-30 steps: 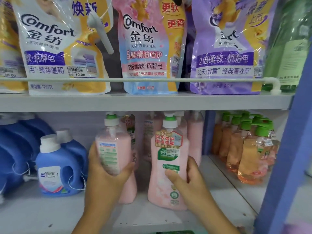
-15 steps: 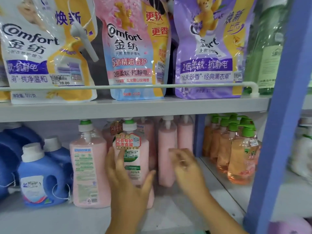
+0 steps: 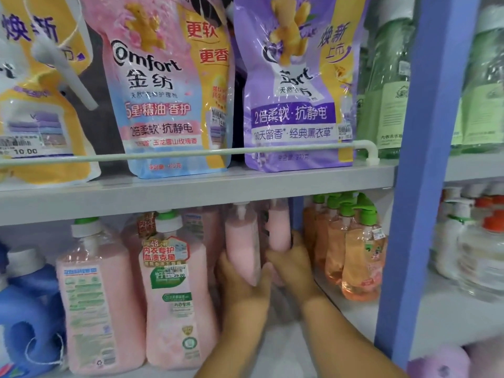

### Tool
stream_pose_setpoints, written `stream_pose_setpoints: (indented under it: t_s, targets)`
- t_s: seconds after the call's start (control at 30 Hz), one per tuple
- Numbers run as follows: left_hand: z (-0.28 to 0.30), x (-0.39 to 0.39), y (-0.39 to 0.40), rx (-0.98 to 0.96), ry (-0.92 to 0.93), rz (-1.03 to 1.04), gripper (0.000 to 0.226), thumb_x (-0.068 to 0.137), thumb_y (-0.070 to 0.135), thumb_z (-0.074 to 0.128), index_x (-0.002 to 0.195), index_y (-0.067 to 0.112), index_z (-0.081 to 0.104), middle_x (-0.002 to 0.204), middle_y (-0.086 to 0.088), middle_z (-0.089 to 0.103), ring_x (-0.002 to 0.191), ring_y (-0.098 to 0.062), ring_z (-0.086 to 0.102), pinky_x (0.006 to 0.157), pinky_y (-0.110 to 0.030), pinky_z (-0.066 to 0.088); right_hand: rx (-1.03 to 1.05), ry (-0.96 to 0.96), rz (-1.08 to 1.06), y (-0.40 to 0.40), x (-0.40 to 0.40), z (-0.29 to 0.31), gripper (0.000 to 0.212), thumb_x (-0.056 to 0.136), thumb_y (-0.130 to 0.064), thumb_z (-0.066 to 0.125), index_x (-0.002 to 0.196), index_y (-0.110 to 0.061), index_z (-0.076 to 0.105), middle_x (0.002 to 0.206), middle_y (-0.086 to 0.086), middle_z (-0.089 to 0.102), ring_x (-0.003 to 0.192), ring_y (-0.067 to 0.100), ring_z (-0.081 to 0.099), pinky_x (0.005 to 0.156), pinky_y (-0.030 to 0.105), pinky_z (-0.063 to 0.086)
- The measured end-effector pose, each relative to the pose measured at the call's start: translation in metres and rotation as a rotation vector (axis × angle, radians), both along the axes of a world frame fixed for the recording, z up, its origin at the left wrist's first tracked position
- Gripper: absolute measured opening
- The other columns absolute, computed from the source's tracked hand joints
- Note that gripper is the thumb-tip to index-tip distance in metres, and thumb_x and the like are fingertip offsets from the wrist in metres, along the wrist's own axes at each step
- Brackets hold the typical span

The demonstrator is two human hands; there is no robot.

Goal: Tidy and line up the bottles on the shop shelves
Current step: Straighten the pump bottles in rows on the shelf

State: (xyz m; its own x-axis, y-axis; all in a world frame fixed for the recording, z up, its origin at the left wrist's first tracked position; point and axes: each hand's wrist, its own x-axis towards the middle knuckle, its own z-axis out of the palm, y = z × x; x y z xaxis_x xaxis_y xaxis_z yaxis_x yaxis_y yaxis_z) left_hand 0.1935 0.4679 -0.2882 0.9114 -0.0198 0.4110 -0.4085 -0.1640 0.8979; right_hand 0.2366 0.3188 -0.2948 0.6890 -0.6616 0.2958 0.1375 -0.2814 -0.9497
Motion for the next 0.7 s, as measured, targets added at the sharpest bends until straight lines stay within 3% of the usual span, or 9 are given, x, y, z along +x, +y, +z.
stream_pose_setpoints:
  t_s: [0.07, 0.1, 0.2, 0.27, 0.4, 0.5, 0.6, 0.7]
  targets:
    - [0.003, 0.012, -0.011, 0.028, 0.076, 0.092, 0.098, 0.075, 0.04, 0.088, 0.15, 0.01, 0.035, 0.146, -0.015, 0.049, 0.136, -0.031, 0.05, 0.107, -0.037, 0.043, 0.071, -0.049, 0.056, -0.008, 0.002, -0.004, 0.054, 0.072, -0.015, 0.081, 0.118, -0.029, 0.057, 0.096, -0.008, 0.076, 0.079, -0.002, 0.072, 0.06, 0.014, 0.054]
    - [0.003, 0.016, -0.015, 0.025, 0.099, 0.121, 0.092, 0.075, 0.036, 0.089, 0.147, 0.01, 0.039, 0.141, -0.016, 0.053, 0.131, -0.032, 0.054, 0.101, -0.035, 0.045, 0.085, -0.061, 0.075, -0.009, 0.003, -0.005, 0.053, 0.072, -0.018, 0.081, 0.118, -0.027, 0.057, 0.096, -0.009, 0.076, 0.083, 0.002, 0.073, 0.062, 0.015, 0.055]
    - [-0.005, 0.023, -0.014, 0.027, 0.099, 0.181, 0.074, 0.078, 0.034, 0.085, 0.139, 0.018, 0.045, 0.134, -0.014, 0.062, 0.12, -0.033, 0.062, 0.09, -0.032, 0.045, 0.078, -0.061, 0.093, -0.013, 0.008, -0.005, 0.057, 0.074, -0.033, 0.088, 0.123, -0.02, 0.062, 0.115, 0.0, 0.07, 0.102, 0.018, 0.072, 0.087, 0.037, 0.061]
    - [-0.011, 0.027, -0.011, 0.041, 0.076, 0.189, 0.073, 0.08, 0.034, 0.083, 0.14, 0.018, 0.046, 0.136, -0.015, 0.062, 0.121, -0.035, 0.061, 0.095, -0.037, 0.047, 0.136, -0.086, 0.137, -0.016, 0.013, -0.005, 0.047, 0.08, -0.027, 0.087, 0.122, -0.021, 0.066, 0.114, 0.005, 0.075, 0.099, 0.02, 0.075, 0.088, 0.042, 0.062]
    - [-0.015, 0.027, -0.009, 0.061, 0.048, 0.177, 0.074, 0.084, 0.035, 0.08, 0.145, 0.017, 0.042, 0.143, -0.017, 0.057, 0.13, -0.036, 0.055, 0.107, -0.045, 0.044, 0.207, -0.131, 0.173, -0.019, 0.016, -0.005, 0.041, 0.092, -0.02, 0.076, 0.129, -0.024, 0.06, 0.115, 0.003, 0.076, 0.101, 0.02, 0.075, 0.084, 0.04, 0.062]
    - [-0.016, 0.024, -0.007, 0.114, 0.05, 0.189, 0.08, 0.086, 0.039, 0.077, 0.151, 0.012, 0.039, 0.149, -0.021, 0.048, 0.137, -0.04, 0.046, 0.113, -0.051, 0.037, 0.122, -0.057, 0.087, -0.022, 0.019, -0.002, 0.035, 0.098, -0.027, 0.068, 0.132, -0.022, 0.059, 0.132, 0.01, 0.063, 0.121, 0.03, 0.063, 0.101, 0.048, 0.054]
    - [-0.017, 0.021, -0.004, 0.167, 0.02, 0.227, 0.077, 0.086, 0.039, 0.077, 0.148, 0.008, 0.044, 0.146, -0.025, 0.044, 0.136, -0.04, 0.041, 0.114, -0.048, 0.033, -0.096, 0.065, -0.075, -0.019, 0.016, -0.005, 0.05, 0.095, -0.03, 0.071, 0.141, -0.019, 0.055, 0.139, 0.014, 0.049, 0.13, 0.033, 0.051, 0.111, 0.045, 0.043]
    - [-0.015, 0.02, -0.002, 0.157, 0.022, 0.203, 0.069, 0.085, 0.034, 0.08, 0.141, 0.008, 0.05, 0.139, -0.024, 0.048, 0.13, -0.04, 0.045, 0.107, -0.045, 0.037, -0.209, 0.18, -0.094, -0.006, 0.008, -0.01, 0.09, 0.072, -0.047, 0.086, 0.147, -0.03, 0.04, 0.137, 0.006, 0.039, 0.129, 0.025, 0.042, 0.111, 0.039, 0.04]
